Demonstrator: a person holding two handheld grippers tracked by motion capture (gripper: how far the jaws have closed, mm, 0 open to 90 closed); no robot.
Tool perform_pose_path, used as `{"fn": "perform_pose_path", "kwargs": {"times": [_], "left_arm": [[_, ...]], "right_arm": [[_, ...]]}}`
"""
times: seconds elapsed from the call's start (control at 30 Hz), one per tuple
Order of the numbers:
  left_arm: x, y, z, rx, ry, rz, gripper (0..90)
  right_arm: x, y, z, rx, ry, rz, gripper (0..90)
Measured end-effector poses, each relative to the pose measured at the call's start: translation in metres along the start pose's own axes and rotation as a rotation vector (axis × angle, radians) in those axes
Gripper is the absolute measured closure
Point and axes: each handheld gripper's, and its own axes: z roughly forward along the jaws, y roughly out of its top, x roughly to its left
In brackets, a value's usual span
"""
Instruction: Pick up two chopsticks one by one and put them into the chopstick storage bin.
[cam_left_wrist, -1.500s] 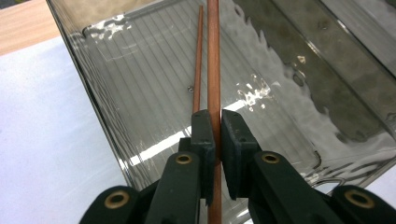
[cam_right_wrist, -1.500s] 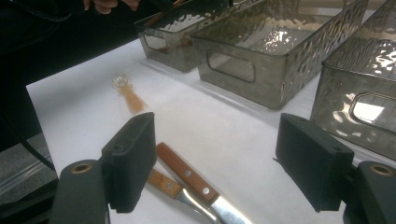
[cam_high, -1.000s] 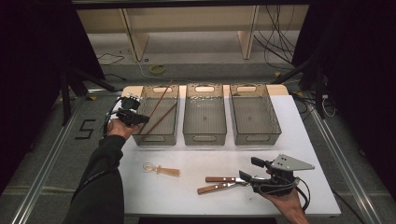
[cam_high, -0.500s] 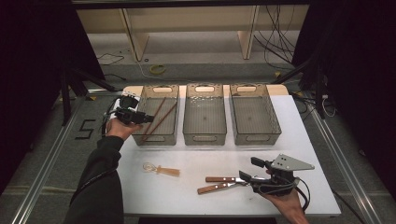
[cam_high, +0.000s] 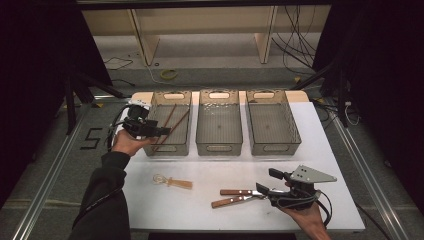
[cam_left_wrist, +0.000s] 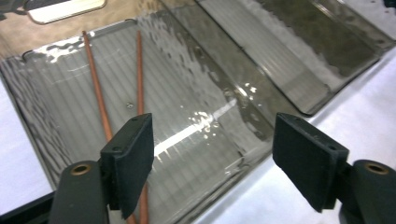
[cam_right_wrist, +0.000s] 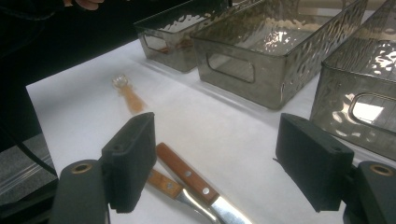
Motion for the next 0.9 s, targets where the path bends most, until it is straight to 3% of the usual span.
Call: {"fn": "perform_pose_path", "kwargs": {"times": [0.1, 0.17, 0.5, 0.9], "left_arm": [[-0.006, -0.003, -0.004, -0.012, -0.015, 0.02, 26.1], [-0.011, -0.004, -0.006, -0.022, -0.046, 0.032, 24.6], [-0.033, -0.018, -0.011, -0.025, -0.081, 0.112, 18.1], [-0.05, -0.031, -0.007, -0.023, -0.117, 0.157, 15.9]], "right_arm": [[0.0, 0.0, 0.0, -0.001, 0.0, 0.001, 29.6], [0.0, 0.0, 0.0, 0.0, -0.001, 0.001, 29.6], [-0.002, 0.0, -0.001, -0.001, 0.0, 0.006, 29.6], [-0.003, -0.001, 0.0, -0.002, 0.003, 0.008, 29.6]]}}
